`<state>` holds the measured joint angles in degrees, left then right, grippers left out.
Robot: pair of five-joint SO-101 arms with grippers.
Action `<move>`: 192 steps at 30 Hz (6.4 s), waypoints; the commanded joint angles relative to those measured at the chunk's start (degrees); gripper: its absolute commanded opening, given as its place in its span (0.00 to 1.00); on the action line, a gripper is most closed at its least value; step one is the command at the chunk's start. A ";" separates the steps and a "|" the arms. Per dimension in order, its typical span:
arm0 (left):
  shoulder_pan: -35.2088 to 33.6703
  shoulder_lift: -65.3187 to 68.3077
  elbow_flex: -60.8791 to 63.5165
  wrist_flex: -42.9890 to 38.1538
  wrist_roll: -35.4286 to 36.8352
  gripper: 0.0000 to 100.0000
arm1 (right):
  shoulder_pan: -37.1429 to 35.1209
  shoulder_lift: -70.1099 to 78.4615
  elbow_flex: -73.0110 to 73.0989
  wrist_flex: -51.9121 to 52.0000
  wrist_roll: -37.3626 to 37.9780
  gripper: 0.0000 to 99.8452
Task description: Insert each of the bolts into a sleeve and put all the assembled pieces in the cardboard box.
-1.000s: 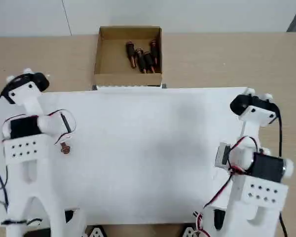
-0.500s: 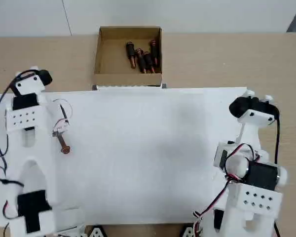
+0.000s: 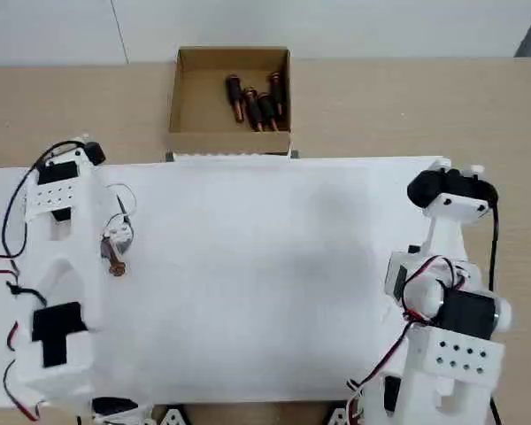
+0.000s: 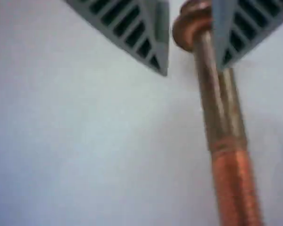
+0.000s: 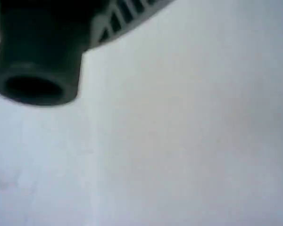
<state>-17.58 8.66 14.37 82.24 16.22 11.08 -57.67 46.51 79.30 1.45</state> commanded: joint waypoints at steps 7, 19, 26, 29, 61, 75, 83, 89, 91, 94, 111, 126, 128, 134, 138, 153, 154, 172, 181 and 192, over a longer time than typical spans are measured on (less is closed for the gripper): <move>-1.93 6.42 -2.33 -5.10 -0.18 0.06 | 0.22 -0.57 -0.44 -1.10 0.62 0.00; -1.41 8.70 -2.15 -4.57 -0.44 0.01 | -1.98 -0.48 1.14 -4.70 0.62 0.00; 5.54 8.53 -6.37 3.87 6.07 0.00 | -4.62 -0.57 1.14 -4.79 0.26 0.00; 6.86 8.53 -13.58 8.88 11.25 0.00 | -4.44 -0.92 1.14 -4.70 0.44 0.00; 8.44 8.62 -34.51 18.11 82.99 0.00 | -4.26 -1.10 1.05 1.54 0.26 0.00; 4.84 8.70 -34.42 18.11 82.81 0.07 | -4.26 -1.10 1.05 1.54 0.18 0.00; 5.54 8.62 -34.51 18.11 77.89 0.20 | -1.54 -1.10 1.05 1.63 0.18 0.00; 5.36 8.62 -34.33 18.20 65.14 0.20 | 1.63 -1.10 1.05 1.63 0.44 0.00; 5.19 8.62 -34.42 18.20 55.30 0.20 | 1.63 -1.10 1.05 1.63 0.44 0.00; 5.01 8.62 -34.33 18.20 41.49 0.20 | 1.63 -1.10 1.05 1.63 0.53 0.00; 5.27 9.05 -34.33 18.20 3.34 0.20 | 1.63 -1.10 1.05 1.63 0.35 0.00; 5.10 9.14 -31.08 18.20 -52.22 0.19 | 1.63 -1.10 0.97 1.63 0.44 0.00; 5.36 9.23 -31.08 18.20 -57.67 0.19 | 1.63 -1.10 0.97 1.63 0.53 0.00; 6.33 9.23 -30.29 18.20 -67.25 0.20 | 1.63 -1.10 0.88 1.01 0.53 0.00; 6.42 9.23 -28.00 18.20 -73.14 0.20 | 1.63 -1.10 0.79 1.27 0.53 0.00; 8.26 17.49 -25.89 10.73 -78.51 0.20 | 1.36 -1.10 0.79 1.54 0.53 0.00; 8.26 18.11 -25.89 9.93 -78.51 0.20 | 1.36 -1.10 0.79 1.54 0.53 0.00; 8.26 20.13 -25.89 6.42 -78.42 0.04 | 1.54 -1.01 0.79 1.54 0.62 0.00; 10.02 20.04 -27.30 7.74 -78.24 0.04 | 1.63 -1.01 0.79 1.63 0.62 0.00; 13.71 19.34 -46.29 18.11 -69.98 0.00 | 1.63 -1.10 -1.32 1.63 0.62 0.00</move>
<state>-4.48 29.76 -25.98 98.68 -57.45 12.22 -57.67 48.00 80.53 1.54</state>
